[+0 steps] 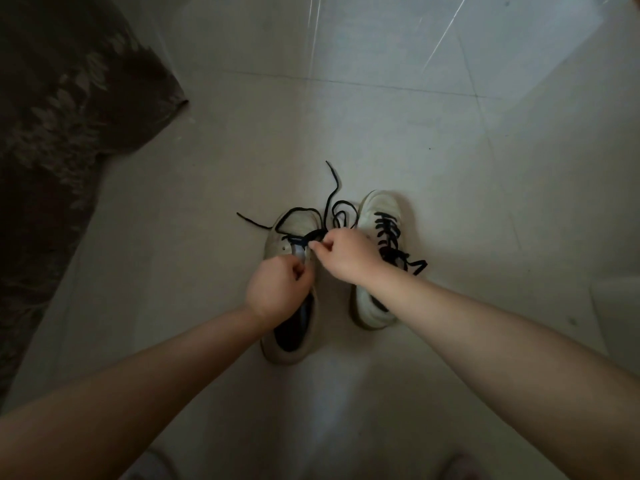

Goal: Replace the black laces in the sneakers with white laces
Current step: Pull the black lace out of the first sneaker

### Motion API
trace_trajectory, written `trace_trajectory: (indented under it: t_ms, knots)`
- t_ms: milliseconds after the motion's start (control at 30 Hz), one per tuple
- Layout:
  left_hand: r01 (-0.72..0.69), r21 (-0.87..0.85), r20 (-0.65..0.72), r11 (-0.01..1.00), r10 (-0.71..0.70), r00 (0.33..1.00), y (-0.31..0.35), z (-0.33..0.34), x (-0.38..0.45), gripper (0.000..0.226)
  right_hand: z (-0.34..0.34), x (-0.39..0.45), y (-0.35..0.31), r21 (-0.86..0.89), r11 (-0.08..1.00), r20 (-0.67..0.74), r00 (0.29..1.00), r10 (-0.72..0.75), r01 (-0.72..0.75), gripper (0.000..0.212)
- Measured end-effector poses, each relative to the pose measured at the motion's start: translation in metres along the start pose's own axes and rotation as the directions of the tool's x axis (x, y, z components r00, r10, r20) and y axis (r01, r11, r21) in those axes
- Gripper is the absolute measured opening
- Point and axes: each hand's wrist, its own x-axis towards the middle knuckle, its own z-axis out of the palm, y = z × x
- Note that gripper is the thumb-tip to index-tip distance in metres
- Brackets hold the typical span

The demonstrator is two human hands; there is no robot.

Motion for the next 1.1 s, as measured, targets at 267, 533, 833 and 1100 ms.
trace_trajectory:
  t_ms: [267, 533, 833, 1100]
  knots:
    - [0.016, -0.013, 0.000, 1.000, -0.016, 1.000, -0.001, -0.003, -0.002, 0.045, -0.015, 0.012, -0.003, 0.110, 0.994, -0.215, 0.976, 0.043, -0.020, 0.017]
    - [0.022, -0.020, 0.027, 1.000, -0.022, 0.999, -0.003, -0.001, 0.001, 0.039, -0.032, 0.007, 0.016, 0.122, 0.992, -0.117, 0.992, 0.043, -0.029, 0.044]
    - [0.008, -0.045, -0.001, 0.999, -0.008, 1.000, -0.001, 0.000, 0.000, 0.050, 0.001, 0.004, -0.007, 0.193, 0.981, 0.150, 0.989, 0.009, -0.038, 0.031]
    - [0.047, -0.007, 0.013, 0.999, -0.047, 0.999, -0.003, -0.003, -0.004, 0.045, -0.016, 0.014, 0.007, 0.261, 0.965, -0.194, 0.977, 0.085, -0.032, 0.026]
